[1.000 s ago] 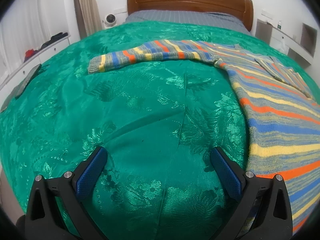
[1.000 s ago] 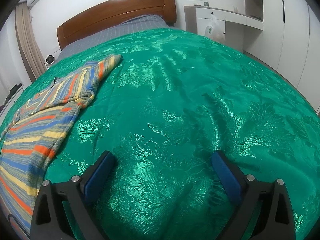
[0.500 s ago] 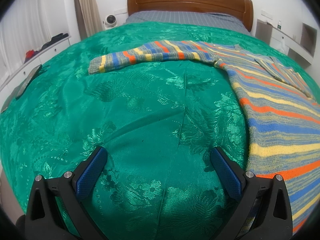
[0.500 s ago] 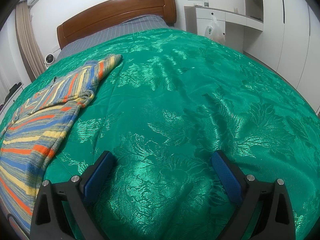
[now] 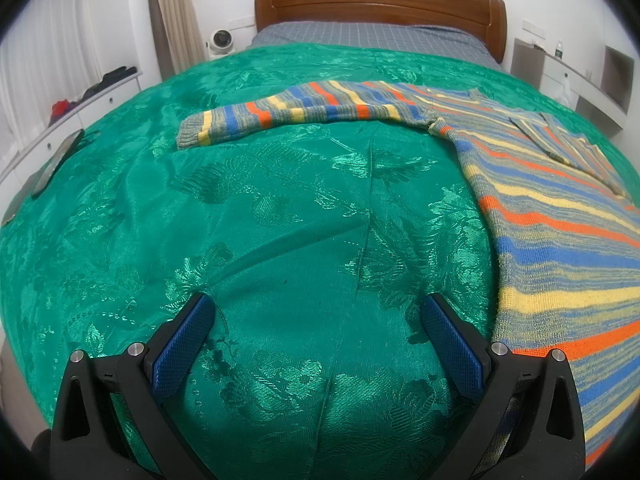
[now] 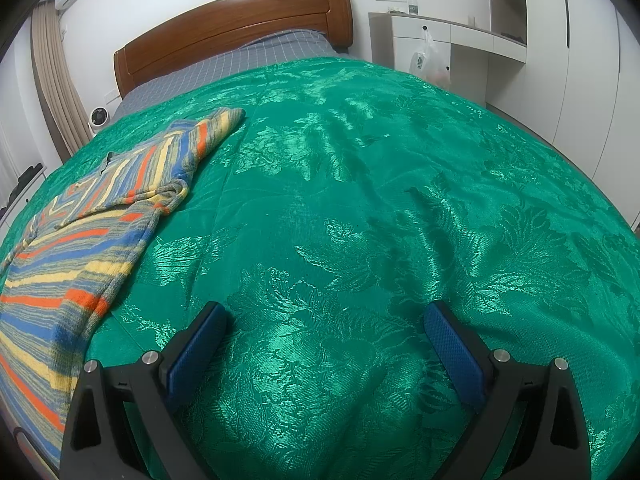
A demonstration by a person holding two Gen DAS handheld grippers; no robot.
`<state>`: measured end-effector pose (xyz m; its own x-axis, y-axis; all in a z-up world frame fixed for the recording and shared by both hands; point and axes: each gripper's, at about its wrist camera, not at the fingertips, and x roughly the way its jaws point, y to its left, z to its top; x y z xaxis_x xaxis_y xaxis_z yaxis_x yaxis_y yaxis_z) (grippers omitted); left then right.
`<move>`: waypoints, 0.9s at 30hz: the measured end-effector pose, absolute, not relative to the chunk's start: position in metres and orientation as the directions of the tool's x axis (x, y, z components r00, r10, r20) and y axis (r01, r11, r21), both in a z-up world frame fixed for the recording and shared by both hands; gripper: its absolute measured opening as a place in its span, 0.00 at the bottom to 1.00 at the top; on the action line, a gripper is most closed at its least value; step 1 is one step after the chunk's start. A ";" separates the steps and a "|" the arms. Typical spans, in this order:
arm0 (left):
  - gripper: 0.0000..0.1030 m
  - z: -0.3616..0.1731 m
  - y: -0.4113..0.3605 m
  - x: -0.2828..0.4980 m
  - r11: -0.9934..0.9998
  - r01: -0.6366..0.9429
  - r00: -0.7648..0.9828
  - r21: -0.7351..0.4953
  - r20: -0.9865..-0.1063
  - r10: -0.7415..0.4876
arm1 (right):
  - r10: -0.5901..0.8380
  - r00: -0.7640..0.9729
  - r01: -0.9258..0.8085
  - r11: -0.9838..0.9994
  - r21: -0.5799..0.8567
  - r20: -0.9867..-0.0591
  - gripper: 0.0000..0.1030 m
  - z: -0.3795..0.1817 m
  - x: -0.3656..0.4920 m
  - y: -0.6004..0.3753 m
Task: Fold small clothes
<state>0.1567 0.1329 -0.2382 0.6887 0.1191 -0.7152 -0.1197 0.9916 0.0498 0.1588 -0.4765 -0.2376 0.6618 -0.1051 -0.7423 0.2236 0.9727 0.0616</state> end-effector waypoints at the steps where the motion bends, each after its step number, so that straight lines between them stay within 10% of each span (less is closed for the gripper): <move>1: 1.00 -0.238 0.133 0.157 0.992 -0.120 0.689 0.050 -0.715 0.119 | -0.105 0.662 0.224 0.973 0.061 -0.742 0.96 -0.238 0.159 -0.476; 27: 0.99 -0.156 0.229 0.213 0.980 -0.142 0.680 -0.141 -0.733 -0.007 | -0.110 0.660 0.223 0.973 0.054 -0.743 0.96 -0.237 0.158 -0.477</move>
